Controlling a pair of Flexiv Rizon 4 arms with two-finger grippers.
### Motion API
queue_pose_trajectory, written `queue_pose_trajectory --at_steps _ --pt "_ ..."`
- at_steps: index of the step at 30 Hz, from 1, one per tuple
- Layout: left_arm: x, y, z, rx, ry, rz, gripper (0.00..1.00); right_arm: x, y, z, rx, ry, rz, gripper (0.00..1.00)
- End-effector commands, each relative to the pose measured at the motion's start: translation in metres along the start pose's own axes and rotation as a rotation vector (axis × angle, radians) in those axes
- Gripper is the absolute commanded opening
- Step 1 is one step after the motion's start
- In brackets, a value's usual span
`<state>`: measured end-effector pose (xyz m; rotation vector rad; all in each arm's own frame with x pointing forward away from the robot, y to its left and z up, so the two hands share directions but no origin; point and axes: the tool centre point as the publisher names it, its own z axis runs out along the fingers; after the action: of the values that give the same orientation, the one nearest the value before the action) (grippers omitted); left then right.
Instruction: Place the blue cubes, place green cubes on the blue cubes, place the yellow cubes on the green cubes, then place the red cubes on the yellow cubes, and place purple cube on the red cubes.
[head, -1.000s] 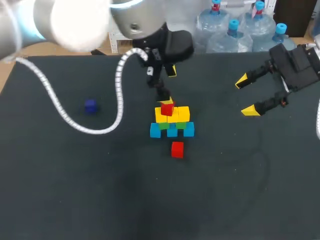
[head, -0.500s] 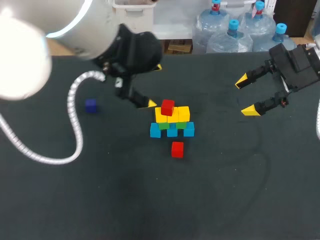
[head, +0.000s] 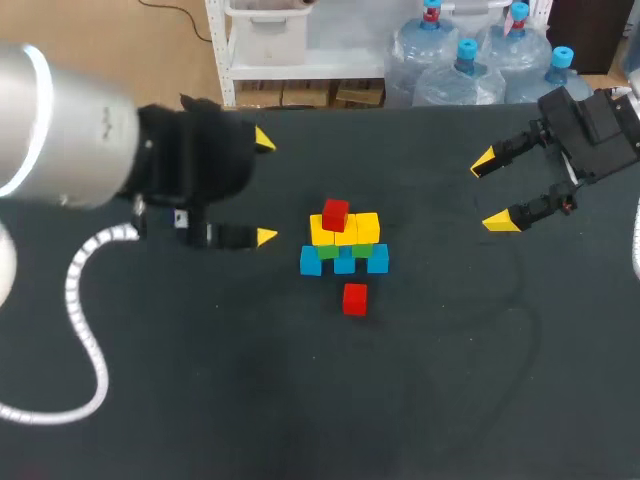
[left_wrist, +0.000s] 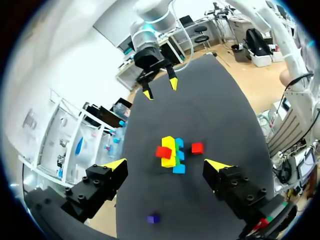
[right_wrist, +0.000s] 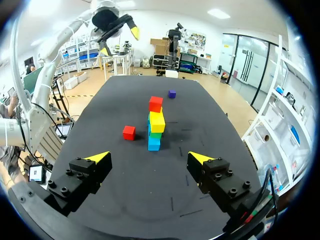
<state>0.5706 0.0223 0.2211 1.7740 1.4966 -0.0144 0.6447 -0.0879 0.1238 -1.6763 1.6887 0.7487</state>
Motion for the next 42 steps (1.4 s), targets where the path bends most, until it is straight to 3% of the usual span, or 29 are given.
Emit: queue_pose_trajectory --at_steps 1,7,11,15,19,29,42 --pt "0.005 -0.006 -0.006 -0.049 -0.070 0.003 1.00 0.000 0.000 0.000 0.001 -0.001 -0.001 1.00" --pt "0.005 -0.006 -0.006 -0.049 -0.070 0.003 1.00 0.000 0.000 0.000 0.001 -0.001 -0.001 1.00" --pt "0.024 0.008 -0.008 -0.077 -0.156 -0.124 1.00 0.000 0.000 0.000 0.001 -0.001 -0.001 1.00" --pt "0.038 0.016 -0.009 -0.031 -0.082 -0.185 1.00 0.000 0.000 0.000 0.001 -0.001 -0.001 1.00" --pt "0.044 0.020 -0.011 0.000 -0.026 -0.175 1.00 0.000 0.000 0.000 0.001 -0.001 -0.001 1.00" --pt "0.077 0.022 -0.004 0.061 0.002 -0.275 1.00 0.000 0.000 0.000 0.001 -0.001 -0.001 1.00" --pt "0.072 0.023 0.000 0.085 0.019 -0.243 1.00 0.000 0.000 0.000 0.001 -0.001 -0.001 1.00"
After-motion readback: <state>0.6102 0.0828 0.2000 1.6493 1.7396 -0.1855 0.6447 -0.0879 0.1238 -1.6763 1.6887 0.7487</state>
